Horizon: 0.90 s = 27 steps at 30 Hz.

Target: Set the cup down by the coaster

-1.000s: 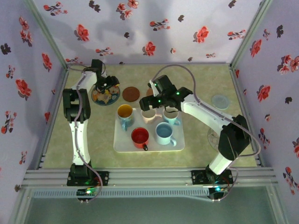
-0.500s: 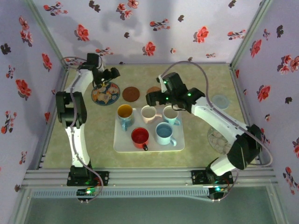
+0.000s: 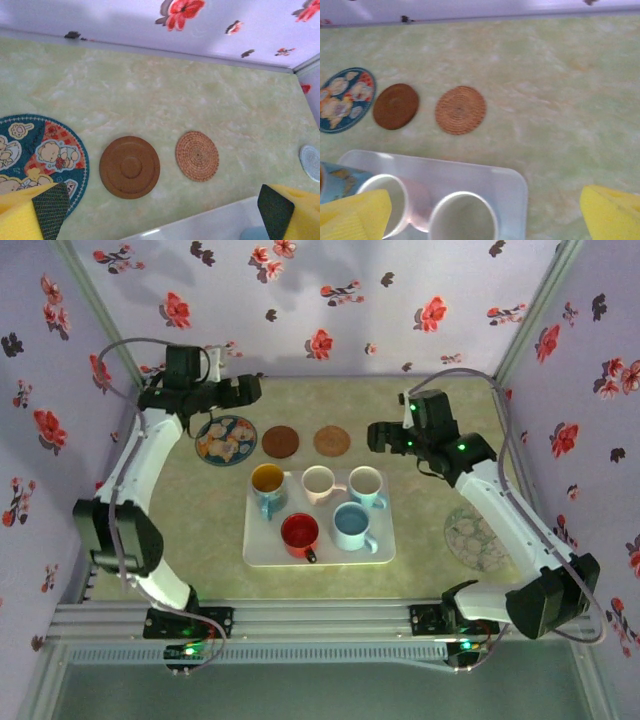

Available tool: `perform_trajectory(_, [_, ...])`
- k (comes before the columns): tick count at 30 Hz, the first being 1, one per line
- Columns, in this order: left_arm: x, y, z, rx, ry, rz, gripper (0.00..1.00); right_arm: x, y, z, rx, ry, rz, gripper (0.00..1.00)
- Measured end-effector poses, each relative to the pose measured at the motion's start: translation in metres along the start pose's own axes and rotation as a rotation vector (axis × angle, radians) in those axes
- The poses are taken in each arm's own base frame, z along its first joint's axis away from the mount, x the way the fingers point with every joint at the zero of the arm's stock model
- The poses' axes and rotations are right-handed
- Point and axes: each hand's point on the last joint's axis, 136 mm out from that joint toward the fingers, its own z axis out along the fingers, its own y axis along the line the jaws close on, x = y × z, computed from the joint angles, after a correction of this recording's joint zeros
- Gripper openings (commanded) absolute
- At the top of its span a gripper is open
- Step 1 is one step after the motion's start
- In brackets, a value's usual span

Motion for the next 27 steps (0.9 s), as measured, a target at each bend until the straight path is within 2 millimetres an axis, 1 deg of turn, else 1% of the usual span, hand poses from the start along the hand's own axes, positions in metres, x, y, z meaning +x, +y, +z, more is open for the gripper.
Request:
perform_trajectory(5, [0.009,-0.022,-0.038,0.048,-0.062,0.087,1.00,0.014,-0.034,0.004,0.103,0.052,0.031,0.96])
perform_trajectory(7, [0.014,-0.030,-0.052,0.080,-0.087,0.114,0.99,0.019,-0.050,0.006,0.142,0.067,0.051,0.94])
perform_trajectory(9, [0.023,-0.035,-0.061,0.105,-0.094,0.138,1.00,0.023,-0.066,0.007,0.182,0.078,0.075,0.91])
perform_trajectory(14, [0.050,-0.048,-0.069,0.157,-0.067,0.212,0.99,0.025,-0.101,0.007,0.258,0.087,0.146,0.85])
perform_trajectory(17, [0.066,-0.053,-0.074,0.176,-0.049,0.252,0.99,0.028,-0.122,0.013,0.299,0.111,0.187,0.79])
perform_trajectory(21, [0.084,-0.054,-0.083,0.184,-0.048,0.282,1.00,0.035,-0.147,0.021,0.336,0.142,0.251,0.64])
perform_trajectory(24, [0.093,-0.052,-0.087,0.175,-0.058,0.290,1.00,0.036,-0.164,0.026,0.357,0.151,0.303,0.58])
perform_trajectory(27, [0.098,-0.051,-0.089,0.169,-0.063,0.298,1.00,0.034,-0.178,0.032,0.376,0.151,0.339,0.44])
